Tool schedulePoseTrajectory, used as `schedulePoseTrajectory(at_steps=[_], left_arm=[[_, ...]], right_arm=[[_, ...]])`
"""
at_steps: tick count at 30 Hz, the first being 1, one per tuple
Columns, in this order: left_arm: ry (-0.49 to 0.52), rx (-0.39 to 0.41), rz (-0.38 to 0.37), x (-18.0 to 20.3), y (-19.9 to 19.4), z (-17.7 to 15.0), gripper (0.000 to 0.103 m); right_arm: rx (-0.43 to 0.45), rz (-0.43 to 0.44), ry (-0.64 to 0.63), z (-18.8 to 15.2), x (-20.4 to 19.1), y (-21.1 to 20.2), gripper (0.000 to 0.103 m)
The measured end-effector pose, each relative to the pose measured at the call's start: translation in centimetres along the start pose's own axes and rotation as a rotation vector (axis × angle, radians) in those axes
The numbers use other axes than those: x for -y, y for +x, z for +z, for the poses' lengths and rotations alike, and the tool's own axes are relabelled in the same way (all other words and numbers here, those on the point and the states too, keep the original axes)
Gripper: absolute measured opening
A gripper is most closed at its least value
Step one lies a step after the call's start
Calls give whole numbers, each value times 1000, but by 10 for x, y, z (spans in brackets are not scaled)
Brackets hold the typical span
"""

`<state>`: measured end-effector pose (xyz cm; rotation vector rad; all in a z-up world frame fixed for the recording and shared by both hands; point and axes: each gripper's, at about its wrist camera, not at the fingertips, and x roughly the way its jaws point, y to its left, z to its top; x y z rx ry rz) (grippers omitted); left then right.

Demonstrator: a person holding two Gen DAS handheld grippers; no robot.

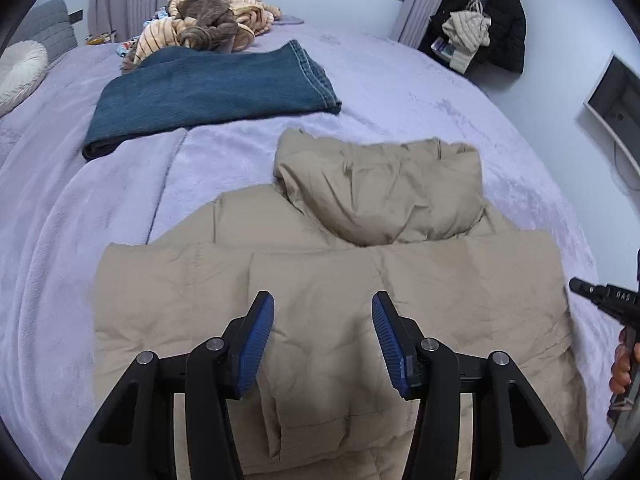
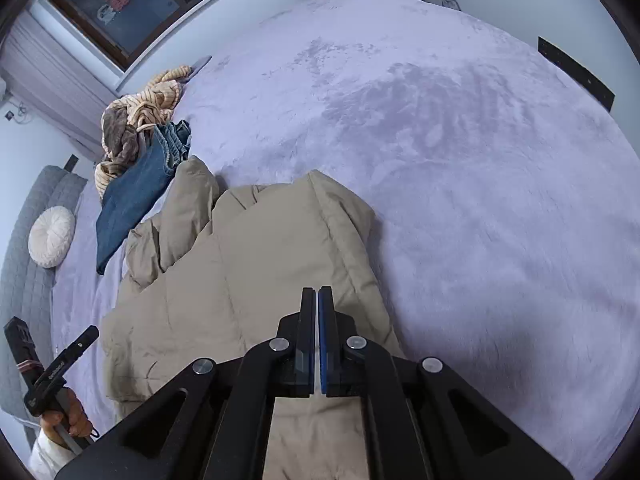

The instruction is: Fold large clothes

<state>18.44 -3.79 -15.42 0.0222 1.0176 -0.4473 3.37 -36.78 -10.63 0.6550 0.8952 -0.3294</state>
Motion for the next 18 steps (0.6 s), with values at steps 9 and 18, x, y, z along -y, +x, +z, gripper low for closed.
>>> schedulePoseTrajectory(at_steps=[9, 18], left_arm=[[19, -73, 78, -2, 52, -22, 53], [-56, -107, 134, -16, -2, -35, 54]], right_arm=[[-97, -86, -9, -7, 22, 68, 0], [-112, -87, -46, -21, 10, 9, 4]])
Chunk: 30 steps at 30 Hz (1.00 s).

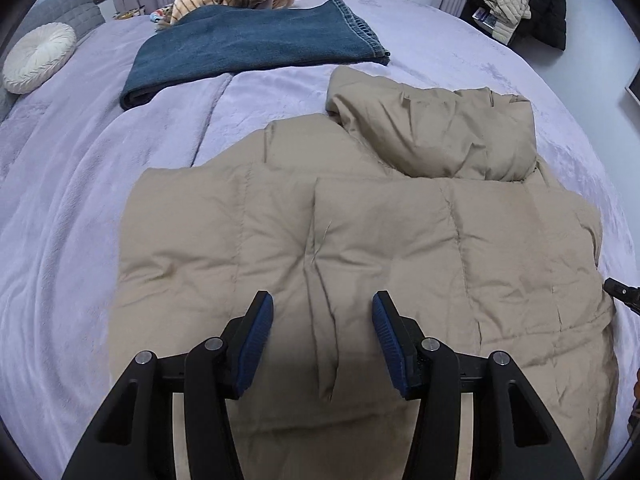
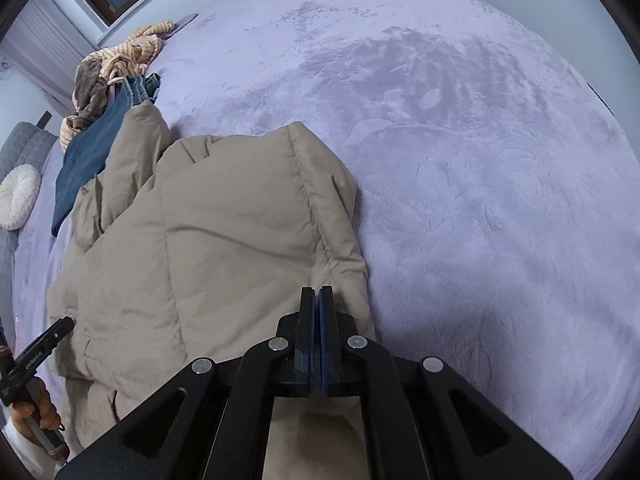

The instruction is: Fold large clothes

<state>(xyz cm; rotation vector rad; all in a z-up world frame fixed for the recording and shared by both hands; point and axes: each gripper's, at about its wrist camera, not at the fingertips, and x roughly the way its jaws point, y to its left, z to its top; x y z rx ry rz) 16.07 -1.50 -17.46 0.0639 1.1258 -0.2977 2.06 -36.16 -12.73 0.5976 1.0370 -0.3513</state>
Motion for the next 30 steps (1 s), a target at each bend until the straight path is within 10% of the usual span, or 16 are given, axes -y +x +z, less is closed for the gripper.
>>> schedulePoseTrajectory(at_steps=[5, 7, 8, 22, 24, 30], left_arm=[[-8, -31, 42, -2, -32, -26, 56], [-18, -32, 55, 0, -47, -39, 97], [-30, -22, 57, 1, -55, -43, 101], [-66, -125, 74, 36, -113, -109, 102], [-77, -141, 83, 43, -117, -120, 102], [-120, -157, 101, 54, -131, -143, 102]], right_arm=[[-44, 59, 30, -30, -2, -31, 53], [-68, 71, 38, -43, -4, -41, 56], [-87, 73, 42, -50, -4, -44, 60], [-177, 108, 82, -115, 6, -88, 87], [-185, 122, 89, -118, 9, -92, 103], [-216, 153, 62, -130, 11, -98, 103]])
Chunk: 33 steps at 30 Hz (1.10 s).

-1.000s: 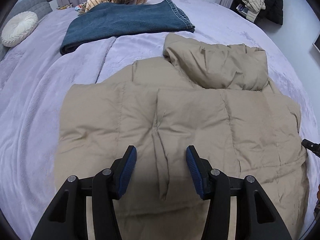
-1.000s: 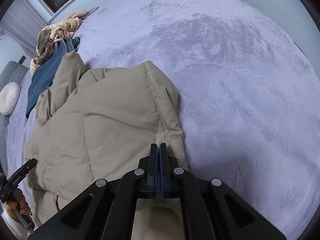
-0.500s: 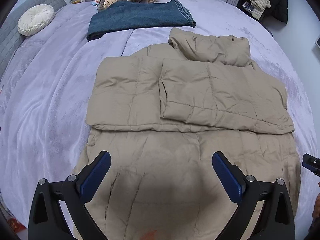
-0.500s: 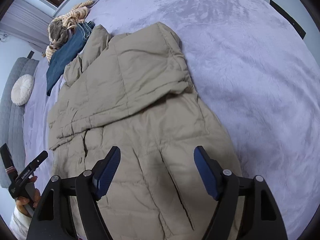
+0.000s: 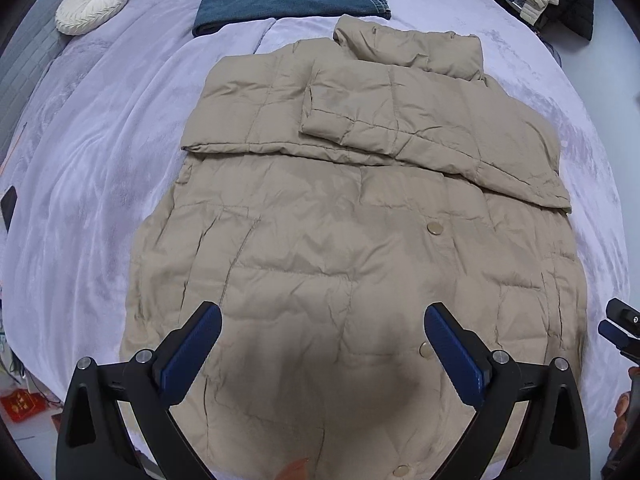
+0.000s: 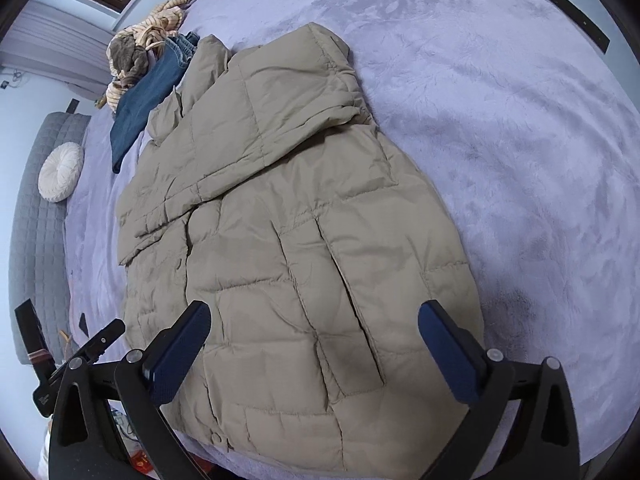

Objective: Fold large clothes
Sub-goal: 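Open both tools and move them to the jacket hem, then grasp the hem with both tools and lift it toward the collar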

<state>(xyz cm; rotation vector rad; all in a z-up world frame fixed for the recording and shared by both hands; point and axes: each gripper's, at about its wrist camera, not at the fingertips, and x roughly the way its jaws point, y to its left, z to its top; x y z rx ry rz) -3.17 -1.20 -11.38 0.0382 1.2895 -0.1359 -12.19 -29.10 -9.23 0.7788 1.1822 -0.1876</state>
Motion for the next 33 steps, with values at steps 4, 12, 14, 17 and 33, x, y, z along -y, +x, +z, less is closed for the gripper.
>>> schedulePoseTrajectory(at_steps=[4, 12, 14, 17, 33], left_arm=[[-15, -8, 5, 1, -7, -13, 102], [-31, -19, 13, -14, -10, -31, 102], [-41, -25, 8, -23, -7, -37, 102], [-49, -39, -1, -38, 0, -48, 102], [-115, -144, -177, -112, 21, -114, 102]], right_arm=[[-38, 5, -23, -9, -1, 4, 103], [-42, 29, -3, -28, -6, 7, 103], [-22, 24, 4, -34, -7, 8, 103], [0, 1, 10, -46, -11, 9, 103], [16, -15, 283, -131, 29, 8, 103]])
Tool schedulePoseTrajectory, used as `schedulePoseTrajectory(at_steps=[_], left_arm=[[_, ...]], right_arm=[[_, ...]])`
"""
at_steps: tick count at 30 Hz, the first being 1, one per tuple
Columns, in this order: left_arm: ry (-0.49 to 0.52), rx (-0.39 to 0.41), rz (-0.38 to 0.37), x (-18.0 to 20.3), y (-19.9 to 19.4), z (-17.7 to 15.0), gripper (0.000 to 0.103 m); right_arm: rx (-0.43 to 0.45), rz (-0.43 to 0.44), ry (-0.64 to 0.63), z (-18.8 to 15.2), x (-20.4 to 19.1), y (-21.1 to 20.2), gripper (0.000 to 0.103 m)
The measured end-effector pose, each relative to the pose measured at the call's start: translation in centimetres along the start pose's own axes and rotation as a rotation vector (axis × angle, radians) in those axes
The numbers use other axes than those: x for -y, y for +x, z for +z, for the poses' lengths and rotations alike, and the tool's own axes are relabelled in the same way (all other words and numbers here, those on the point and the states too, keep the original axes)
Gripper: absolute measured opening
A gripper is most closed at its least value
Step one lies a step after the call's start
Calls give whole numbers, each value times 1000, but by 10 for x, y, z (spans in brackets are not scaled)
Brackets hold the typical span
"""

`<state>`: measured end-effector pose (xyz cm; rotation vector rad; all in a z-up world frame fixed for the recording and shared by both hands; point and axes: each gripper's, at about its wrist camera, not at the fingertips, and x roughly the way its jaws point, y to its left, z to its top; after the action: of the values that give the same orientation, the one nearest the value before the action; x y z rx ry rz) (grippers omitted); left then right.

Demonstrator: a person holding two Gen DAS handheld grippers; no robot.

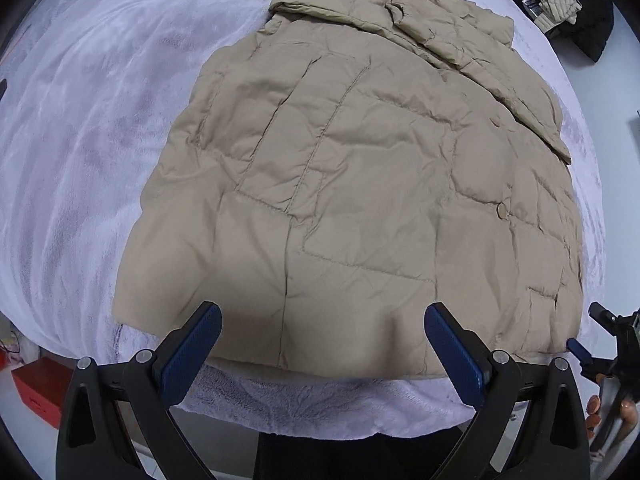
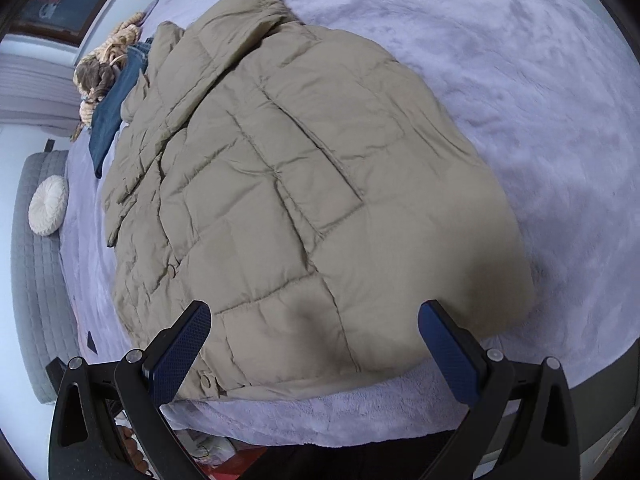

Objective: Fold large clothes
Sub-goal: 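Grasp the hem with both tools and lift it toward the collar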

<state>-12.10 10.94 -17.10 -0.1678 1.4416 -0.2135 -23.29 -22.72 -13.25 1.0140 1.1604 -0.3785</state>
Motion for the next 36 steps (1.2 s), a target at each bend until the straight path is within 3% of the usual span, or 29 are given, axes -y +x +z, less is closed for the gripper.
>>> schedulePoseTrajectory(at_steps=[6, 15, 23, 24, 25, 26, 27, 28, 29, 31, 32, 33, 36], left_arm=[[-67, -16, -87, -33, -2, -13, 102], [-205, -115, -217, -74, 23, -33, 102], [-325, -35, -361, -70, 39, -12, 101], [-337, -19, -376, -69, 39, -8, 90], [-342, -12, -384, -68, 40, -4, 71], [-336, -12, -385, -66, 41, 1, 59], [-322, -11, -386, -64, 41, 5, 31], [-306, -7, -383, -63, 39, 9, 18], [-293, 5, -378, -62, 36, 12, 18], [-255, 40, -363, -59, 23, 17, 18], [-239, 50, -358, -59, 18, 19, 18], [-221, 61, -351, -57, 13, 21, 18], [-166, 96, -332, -47, -4, 28, 18]], right_arm=[[-15, 2, 189, -16, 44, 7, 103], [-32, 218, 364, -18, 57, 38, 103], [-40, 338, 428, -10, 51, 50, 103], [-41, 350, 435, -10, 52, 50, 103], [-42, 363, 444, -9, 52, 51, 103], [-43, 375, 453, -9, 52, 51, 103], [-44, 383, 464, -9, 55, 50, 103], [-43, 389, 478, -10, 57, 48, 102], [-39, 399, 493, -10, 59, 48, 97], [-43, 405, 514, -13, 66, 46, 64], [-53, 394, 522, -14, 69, 47, 28], [-58, 384, 529, -14, 70, 47, 10], [-32, 361, 482, -11, 61, 37, 7]])
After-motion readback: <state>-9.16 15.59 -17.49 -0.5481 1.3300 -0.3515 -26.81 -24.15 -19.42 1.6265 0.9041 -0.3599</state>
